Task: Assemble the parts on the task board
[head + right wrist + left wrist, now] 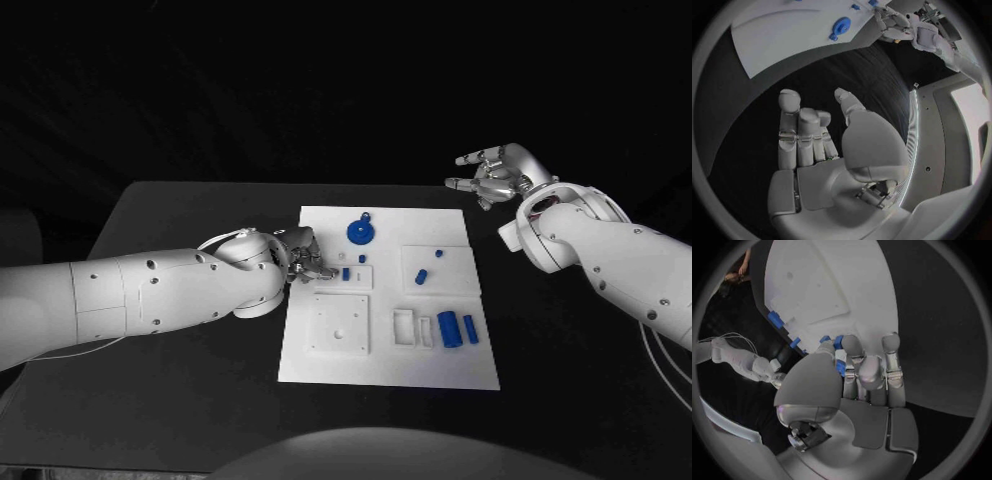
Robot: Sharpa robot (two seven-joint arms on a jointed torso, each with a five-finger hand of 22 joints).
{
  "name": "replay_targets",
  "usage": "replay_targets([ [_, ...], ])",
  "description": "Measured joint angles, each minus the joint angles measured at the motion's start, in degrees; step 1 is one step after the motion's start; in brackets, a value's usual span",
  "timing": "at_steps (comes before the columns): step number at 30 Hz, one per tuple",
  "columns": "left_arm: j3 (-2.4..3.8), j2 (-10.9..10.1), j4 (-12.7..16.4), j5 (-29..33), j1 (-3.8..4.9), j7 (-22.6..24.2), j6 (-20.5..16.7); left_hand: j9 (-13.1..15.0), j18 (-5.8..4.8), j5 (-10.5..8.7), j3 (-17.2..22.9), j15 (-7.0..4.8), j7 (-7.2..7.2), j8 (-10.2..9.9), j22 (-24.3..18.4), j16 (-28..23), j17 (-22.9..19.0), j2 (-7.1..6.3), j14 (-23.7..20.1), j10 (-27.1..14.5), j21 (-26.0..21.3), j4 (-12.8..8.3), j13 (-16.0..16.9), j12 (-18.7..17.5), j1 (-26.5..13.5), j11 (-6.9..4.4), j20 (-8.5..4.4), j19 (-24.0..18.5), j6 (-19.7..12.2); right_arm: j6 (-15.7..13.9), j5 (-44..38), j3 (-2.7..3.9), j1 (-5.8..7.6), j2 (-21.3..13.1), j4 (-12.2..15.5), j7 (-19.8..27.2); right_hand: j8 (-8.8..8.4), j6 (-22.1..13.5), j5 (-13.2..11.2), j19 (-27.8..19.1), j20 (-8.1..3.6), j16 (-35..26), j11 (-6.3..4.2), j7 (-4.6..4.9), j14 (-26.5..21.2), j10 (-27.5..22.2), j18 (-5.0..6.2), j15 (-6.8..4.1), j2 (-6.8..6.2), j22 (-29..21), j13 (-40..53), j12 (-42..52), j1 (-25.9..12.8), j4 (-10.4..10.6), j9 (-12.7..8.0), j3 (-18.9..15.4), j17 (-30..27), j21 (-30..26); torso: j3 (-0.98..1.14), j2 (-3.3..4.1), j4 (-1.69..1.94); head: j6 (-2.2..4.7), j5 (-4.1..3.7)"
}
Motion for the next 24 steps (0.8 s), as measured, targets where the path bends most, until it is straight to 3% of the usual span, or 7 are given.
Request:
replay_targets([
  [4, -0.02, 0.1, -0.1, 0.2, -0.03, -0.1, 0.0, -0.2, 0.0, -1.49, 0.3, 0.0, 0.09, 0.0, 0.0, -0.3, -0.3, -1.32, 0.0, 0.0, 0.0, 0.3, -0.1, 0.0, -1.3, 0.0, -0.22, 0.2, -0.1, 0.0, 0.0, 0.0, 0.0, 0.0, 0.0, 0.0, 0.0, 0.0, 0.2, 0.0, 0.0, 0.0, 0.0, 0.0, 0.0, 0.0, 0.0, 0.0, 0.0, 0.0, 0.0, 0.0, 0.0, 0.2, 0.0, -0.2, 0.0, 0.0, 0.0, 0.0, -0.01, 0.03, -0.04],
  [16, -0.03, 0.2, -0.4, 0.7, -0.06, -0.7, 0.0, -0.8, -0.01, -2.41, 0.4, 0.0, 0.08, -0.5, 0.0, -0.5, -0.9, -3.16, 0.0, 0.0, -0.2, 0.4, 0.1, -0.2, -4.4, 0.01, -1.16, 0.1, -0.1, 0.0, 0.1, 0.0, 0.0, 0.0, -0.1, 0.0, 0.0, 0.0, 0.9, 0.0, 0.0, 0.0, 0.0, 0.0, 0.0, 0.0, 0.0, 0.0, 0.0, 0.0, -0.1, 0.0, 0.0, 0.4, 0.0, -0.4, 0.0, -0.3, 0.02, 0.0, 0.0, 0.12, -0.12],
  [18, -0.03, 0.2, -0.5, 0.7, -0.06, -0.7, 0.0, -1.0, -0.02, -3.13, 0.4, 0.0, 0.08, -0.5, 0.0, -0.5, -1.0, -3.3, 0.0, 0.0, -0.2, 0.4, 0.1, -0.2, -5.0, 0.01, -1.15, 0.1, -0.1, 0.0, 0.1, 0.0, 0.0, 0.0, -0.1, 0.0, 0.0, 0.0, 0.9, 0.0, 0.0, 0.0, 0.0, 0.0, 0.0, 0.0, 0.0, 0.0, -0.06, 0.0, -0.1, 0.0, -0.1, 0.5, 0.0, -0.5, 0.0, -0.3, 0.02, 0.0, 0.0, 0.13, -0.12],
  [20, -0.02, 0.2, -0.5, 0.8, -0.06, -0.7, 0.0, -1.1, -0.9, -3.8, 0.4, 0.0, 0.21, -0.5, 0.0, -0.5, -1.1, -3.55, 0.0, 0.0, -0.5, 0.4, 0.1, -0.5, -5.3, 0.01, -1.15, 0.1, -0.2, 0.0, 0.1, 0.0, 0.0, 0.0, -0.1, 0.0, 0.0, 0.0, 0.9, 0.0, 0.0, 0.0, 0.0, 0.0, 0.0, 0.0, 0.0, 0.0, -0.23, 0.0, -0.1, 0.0, -0.2, 0.5, 0.0, -0.5, -0.1, -0.3, 0.02, 0.0, -0.01, 0.14, -0.12],
  [24, 0.0, 0.2, -0.7, 0.9, -0.04, -0.8, -0.1, -1.3, -0.9, -5.48, 0.4, -0.12, 0.3, -0.5, 0.0, -0.8, -1.2, -3.85, -0.1, 0.0, -0.5, 0.4, 0.2, -0.5, -6.3, 0.01, -1.56, 0.1, -0.3, 0.0, 0.1, 0.0, 0.0, 0.0, -0.1, 0.0, 0.0, 0.0, 1.2, 0.0, 0.0, -0.1, 0.0, 0.0, 0.0, 0.0, 0.0, 0.0, -0.23, 0.0, -0.1, -0.2, -0.2, 0.8, 0.0, -0.5, -0.1, -0.5, 0.02, -0.01, -0.01, 0.16, -0.11],
])
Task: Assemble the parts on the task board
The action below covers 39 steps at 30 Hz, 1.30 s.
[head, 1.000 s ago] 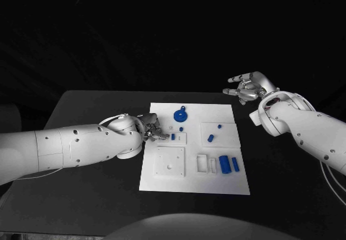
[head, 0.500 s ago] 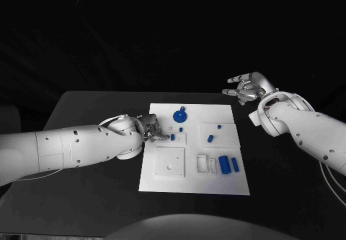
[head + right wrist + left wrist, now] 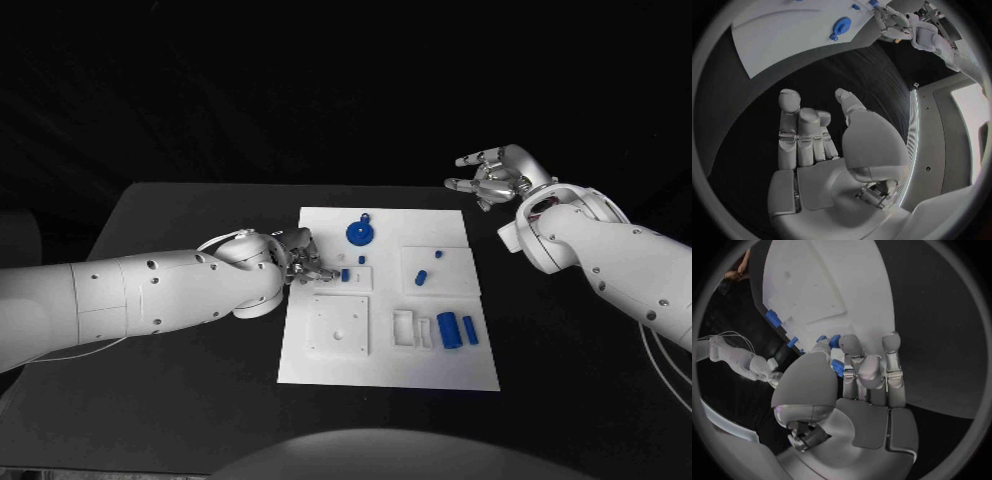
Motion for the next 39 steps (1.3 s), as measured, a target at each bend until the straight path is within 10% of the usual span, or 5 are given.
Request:
replay_targets([
  [6, 0.01, 0.0, -0.1, 0.0, 0.01, -0.3, -0.4, -0.3, 0.0, -4.75, -0.1, -0.09, 0.4, -0.4, 0.0, 0.0, -0.3, -0.72, -0.1, 0.0, -0.2, 0.1, 0.1, -0.3, -2.0, 0.0, -0.51, 0.1, 0.0, 0.0, 0.0, 0.0, -0.06, 0.0, -0.1, 0.0, 0.0, 0.0, 0.2, 0.0, 0.0, -0.2, 0.0, 0.0, 0.0, 0.0, 0.0, 0.0, 0.0, 0.0, 0.0, 0.0, 0.0, 0.0, 0.0, 0.0, -0.2, 0.0, 0.0, 0.0, 0.01, 0.02, -0.03],
  [29, 0.14, -0.3, -0.1, 1.1, -0.04, -0.5, -1.6, -0.9, -0.9, -4.87, -0.3, -0.09, 0.4, -0.4, 0.0, -0.2, -0.5, -1.24, -0.1, 0.0, -0.7, 0.3, 0.4, -0.6, -6.6, 0.02, -1.12, 0.3, 0.0, 0.0, 0.1, 0.0, -0.26, 0.1, -0.3, 0.0, 0.0, 0.0, 0.8, 0.0, 0.0, -0.2, 0.0, 0.0, 0.0, 0.0, 0.0, 0.0, 0.0, 0.0, -0.1, 0.0, 0.0, 0.2, 0.0, -0.2, -0.2, -0.3, -0.02, -0.01, 0.01, 0.2, -0.04],
  [39, 1.94, -0.7, 0.2, 2.1, -0.07, 0.1, -2.4, -1.3, -1.81, -3.68, 0.4, -0.28, 0.78, -0.5, 0.0, -1.0, -1.5, -0.58, -0.4, 0.0, -1.3, 0.5, 0.4, -1.3, -7.2, 0.02, -1.44, 0.4, -0.4, 0.0, 0.1, 0.0, -0.33, 0.1, -0.4, 0.0, 0.0, 0.0, 0.8, 0.0, 0.0, -0.2, 0.0, 0.0, 0.0, 0.0, -0.01, 0.0, 0.0, 0.0, -0.1, 0.0, 0.0, 0.2, 0.0, -0.2, -0.2, -0.3, -0.04, -0.01, 0.01, 0.4, -0.16],
])
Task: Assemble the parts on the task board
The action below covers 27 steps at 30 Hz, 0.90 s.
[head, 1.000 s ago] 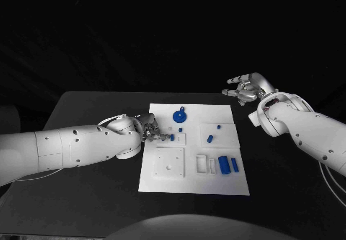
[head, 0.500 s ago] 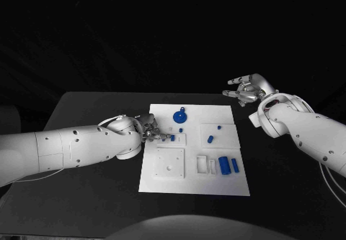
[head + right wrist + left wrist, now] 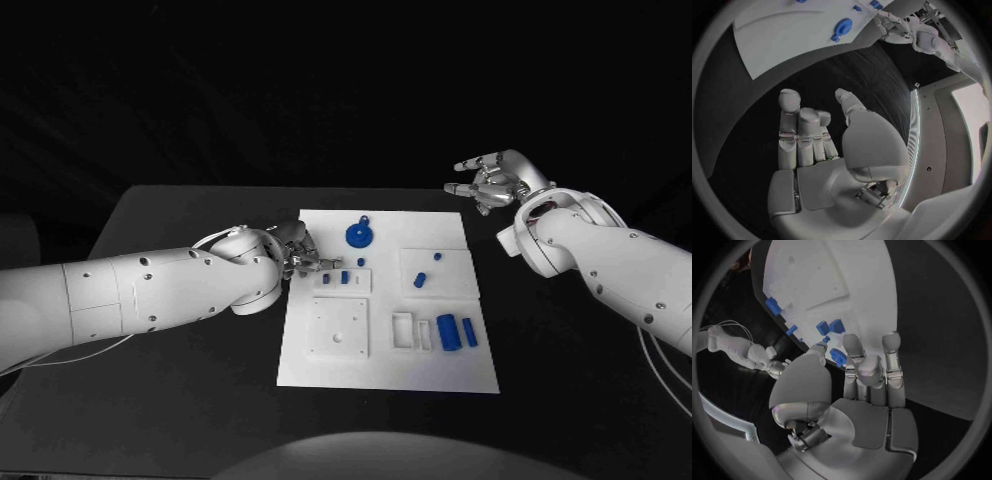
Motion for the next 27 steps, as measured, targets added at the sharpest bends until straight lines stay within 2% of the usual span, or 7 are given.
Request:
replay_targets([
  [3, 0.85, 0.1, -0.1, 0.8, 0.01, 0.7, -0.4, -1.0, 0.01, 0.0, 0.1, 0.22, 0.37, -0.5, 0.0, -1.3, -1.6, 0.41, -1.0, 0.0, -0.6, -0.1, -0.1, -0.6, 0.4, 0.0, -0.26, -0.3, -1.5, 0.0, 0.0, 0.0, -0.02, 0.0, 0.0, 0.0, 0.0, 0.0, 0.0, 0.0, 0.0, 0.0, 0.0, 0.0, 0.0, 0.0, 0.0, 0.0, 0.0, 0.0, 0.0, 0.0, 0.0, 0.0, 0.0, 0.0, 0.0, 0.0, 0.0, 0.0, -0.01, 0.07, -0.01],
  [5, 1.33, 0.3, -0.3, 1.4, 0.02, 1.4, -0.7, -4.2, -0.51, 0.0, 0.4, 0.4, 1.04, -0.6, 0.0, -3.8, -5.4, 1.0, -2.9, -0.3, -1.9, -0.1, -0.4, -1.5, 1.0, 0.56, -0.81, -0.8, -3.8, 0.0, 0.0, 0.0, -0.03, 0.0, 0.0, 0.0, 0.0, 0.0, 0.0, 0.0, 0.0, 0.0, 0.0, 0.0, 0.0, 0.0, 0.0, 0.0, 0.0, 0.0, 0.0, 0.0, 0.0, 0.0, 0.0, 0.0, 0.0, 0.0, 0.01, 0.0, -0.03, 0.11, -0.02],
  [9, 2.21, 0.8, -1.4, 3.9, 0.05, 4.5, -2.1, -18.1, -0.91, 0.0, 0.5, 1.36, 2.97, 0.1, -1.6, -7.4, -10.1, 2.66, -6.0, -4.1, -5.5, -0.1, -1.5, -3.2, 4.1, 1.49, -0.27, -2.6, -8.0, 0.0, 0.0, 0.0, -0.04, 0.0, -0.1, 0.0, 0.0, 0.0, 0.0, 0.0, 0.0, 0.0, 0.0, 0.0, 0.0, 0.0, 0.0, 0.0, 0.0, 0.0, 0.0, 0.0, 0.0, 0.0, 0.0, 0.0, 0.0, 0.0, 0.01, 0.0, -0.06, 0.22, -0.11],
  [12, 2.49, 1.2, -2.4, 5.8, 0.1, 7.5, -3.3, -25.8, -0.91, 0.0, -0.1, 2.12, 3.88, 1.4, -3.0, -8.9, -12.2, 4.17, -7.7, -5.9, -8.2, -0.9, -3.6, -4.6, 8.3, 2.3, 0.36, -3.2, -9.7, 0.0, 0.1, 0.0, -0.05, 0.0, -0.1, 0.0, 0.0, 0.0, 0.0, 0.0, 0.0, 0.0, 0.0, 0.0, 0.0, 0.0, 0.0, 0.0, 0.0, 0.0, 0.0, 0.0, 0.0, 0.0, 0.0, 0.0, 0.0, 0.0, 0.03, 0.01, -0.07, 0.37, -0.17],
  [16, 2.66, 1.5, -3.2, 7.9, 0.15, 10.9, -4.4, -36.2, -0.91, -0.24, -1.8, 2.6, 4.43, 3.4, -5.3, -11.1, -15.0, 8.54, -8.7, -6.9, -11.9, -6.5, -10.6, -10.3, 16.4, 2.96, 1.37, -3.2, -10.6, 0.0, 0.1, 0.0, -0.05, 0.0, -0.1, 0.0, 0.0, 0.0, 0.0, 0.0, 0.0, 0.0, 0.0, 0.0, 0.0, 0.0, 0.0, 0.0, 0.0, 0.0, 0.0, 0.0, 0.0, 0.0, 0.0, 0.0, 0.0, 0.0, 0.06, 0.01, -0.1, 0.62, -0.2],
  [21, 2.71, 1.5, -3.5, 9.6, 0.18, 13.5, -4.6, -46.4, -0.9, -1.34, -4.0, 2.77, 4.31, 5.9, -4.3, -9.9, -15.8, 10.72, -8.8, -4.8, -12.9, -10.2, -16.6, -15.4, 18.1, 3.33, 1.46, -2.2, -10.5, 0.0, 0.2, 0.0, -0.06, -0.2, 0.0, 0.0, 0.0, 0.0, 0.0, 0.0, 0.0, -0.2, 0.0, 0.0, 0.0, 0.0, 0.0, 0.0, 0.0, 0.0, -0.2, -0.2, 0.0, 0.0, 0.0, 0.0, -0.1, -0.1, 0.08, 0.02, -0.07, 0.79, -0.31],
  [27, 2.74, 0.5, -2.9, 10.8, 0.2, 14.7, -2.5, -51.9, -0.9, -1.11, -5.0, 2.65, 4.52, 6.0, -2.6, -8.0, -15.5, 10.96, -7.4, -3.8, -12.9, -11.1, -17.9, -16.5, 17.9, 3.18, 1.04, -0.8, -9.6, 0.0, 0.3, 0.0, -0.06, -0.4, 0.3, 0.1, 0.0, 0.0, 0.0, 0.0, 0.0, -0.2, 0.0, 0.0, 0.0, 0.0, 0.0, 0.0, 0.0, 0.0, -0.2, -0.2, 0.0, 0.0, 0.0, 0.0, -0.1, -0.2, 0.08, 0.01, -0.03, 0.94, -0.32],
])
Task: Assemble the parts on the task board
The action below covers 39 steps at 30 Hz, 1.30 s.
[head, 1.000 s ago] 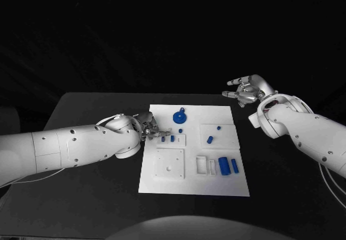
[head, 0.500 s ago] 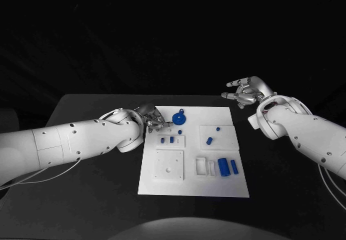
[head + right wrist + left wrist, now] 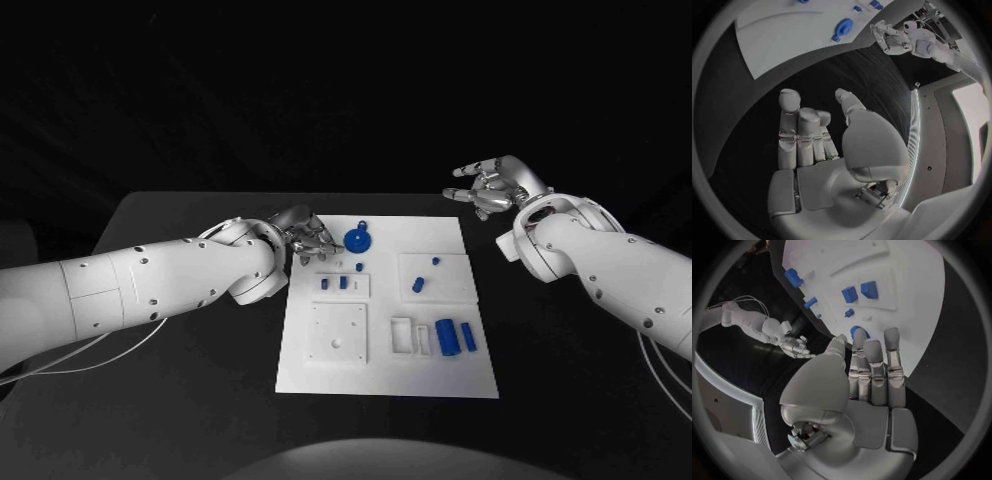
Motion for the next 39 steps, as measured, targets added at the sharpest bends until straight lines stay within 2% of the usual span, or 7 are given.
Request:
replay_targets([
  [4, 0.07, -1.0, 0.8, 1.0, 0.0, -0.2, 3.8, -2.2, 0.0, 3.73, 0.5, -0.88, -0.29, -2.2, 2.2, 2.4, 1.4, 0.23, 3.3, 3.3, 2.5, -0.5, -0.4, -0.4, -0.3, -0.85, -0.83, 2.5, 1.4, 0.0, 0.1, 0.0, -0.02, -0.3, 0.3, 0.0, 0.0, 0.0, 0.3, 0.0, 0.0, 0.0, 0.0, 0.0, 0.0, 0.0, 0.01, 0.0, 0.0, 0.0, 0.0, 0.0, 0.0, 0.0, 0.0, 0.0, 0.0, 0.0, -0.03, -0.01, -0.01, 0.13, 0.0],
  [10, 1.2, -2.8, 1.5, 3.3, 0.15, -1.6, 10.6, -1.8, 0.0, 3.01, -0.4, -1.7, -0.88, -2.9, 2.6, 4.5, 4.9, -0.5, 5.3, 3.7, 4.3, 1.1, 1.2, 1.1, -4.3, -1.3, -1.53, 3.2, 3.1, 0.0, 0.3, -0.01, -0.25, -1.1, 0.7, 0.0, 0.0, 0.0, 0.3, 0.0, 0.0, 0.0, 0.0, 0.0, 0.0, 0.0, 0.0, 0.0, 0.0, 0.0, 0.0, 0.0, 0.0, 0.0, 0.0, 0.0, 0.0, 0.0, -0.09, -0.01, 0.03, 0.15, 0.16],
  [13, 1.6, -3.5, 1.7, 4.1, 1.09, -2.8, 13.4, 2.3, 0.0, 1.61, -0.8, -1.63, -1.23, -1.5, 2.6, 5.9, 8.1, -1.54, 5.7, 3.8, 5.4, 3.0, 2.4, 2.8, -5.9, -1.34, -1.61, 3.3, 3.5, 0.0, 0.4, -0.01, -0.38, -1.4, 1.0, 0.0, 0.0, 0.0, 0.3, 0.0, 0.0, 0.0, 0.0, 0.0, 0.0, 0.0, 0.0, 0.0, 0.0, 0.0, 0.0, 0.0, 0.0, 0.0, 0.0, 0.0, 0.0, 0.0, -0.08, -0.01, 0.03, 0.28, 0.26],
  [16, 1.85, -3.9, 1.7, 4.5, 2.07, -4.1, 15.4, 12.2, 0.0, 1.1, 0.3, -1.63, -1.75, 0.6, 2.6, 7.3, 11.6, -2.78, 5.7, 3.7, 6.7, 5.8, 3.3, 4.1, -6.8, -1.59, -1.25, 2.6, 2.6, 0.0, 0.5, -0.01, -0.42, -1.7, 1.2, 0.0, 0.0, 0.0, 0.3, 0.0, 0.0, 0.0, 0.0, 0.0, 0.0, 0.0, 0.0, 0.0, 0.0, 0.0, 0.0, 0.0, 0.0, 0.0, 0.0, 0.0, 0.0, 0.0, -0.04, -0.02, 0.03, 0.36, 0.35],
  [23, 1.96, -4.0, 1.9, 4.6, 3.61, -7.9, 19.9, 31.2, 0.0, 0.66, 3.1, -1.73, -2.87, -1.7, 2.6, 8.1, 15.2, -5.93, 6.2, 3.8, 8.5, 10.2, 3.9, 5.6, -7.5, -1.96, -1.02, 1.8, 3.7, 0.0, 0.7, -0.01, -0.48, -2.1, 1.6, 0.0, 0.0, 0.0, 0.3, 0.0, 0.0, -0.2, 0.0, 0.0, 0.0, 0.0, 0.0, 0.0, 0.0, 0.0, -0.1, 0.0, 0.0, 0.0, 0.0, 0.0, -0.2, 0.0, 0.04, 0.06, 0.0, 0.52, 0.49],
  [29, 1.97, -3.2, 1.9, 3.0, 4.15, -11.0, 22.9, 35.9, 0.01, -0.68, 4.2, -1.73, -2.86, -4.6, 2.6, 8.1, 15.5, -7.65, 6.2, 3.8, 9.1, 10.7, 4.0, 5.8, -9.9, -1.95, -0.91, 1.3, 4.5, 0.0, 0.8, -0.01, -0.49, -2.5, 1.9, 0.0, 0.0, 0.0, 0.3, 0.0, 0.0, -0.2, 0.0, 0.0, 0.0, 0.0, 0.0, 0.0, 0.0, 0.0, -0.1, 0.0, 0.0, 0.0, 0.0, 0.0, -0.2, 0.0, 0.02, 0.17, -0.05, 0.41, 0.36],
  [39, 1.73, -1.6, 1.5, -1.0, 4.56, -14.9, 26.8, 37.1, 0.01, 1.33, 4.3, -1.41, -2.66, -5.6, 2.6, 7.5, 14.2, -6.95, 5.9, 3.8, 9.1, 10.5, 4.0, 5.4, -9.2, -1.95, -0.71, 0.7, 4.7, -0.1, 0.9, -0.01, -0.49, -2.9, 2.4, -0.1, 0.0, 0.0, 0.3, 0.0, 0.0, -0.2, 0.0, 0.0, 0.0, 0.0, 0.0, 0.0, 0.0, 0.0, -0.1, 0.0, 0.0, 0.0, 0.0, 0.0, -0.3, -0.3, 0.03, 0.32, -0.06, 0.05, 0.28],
])
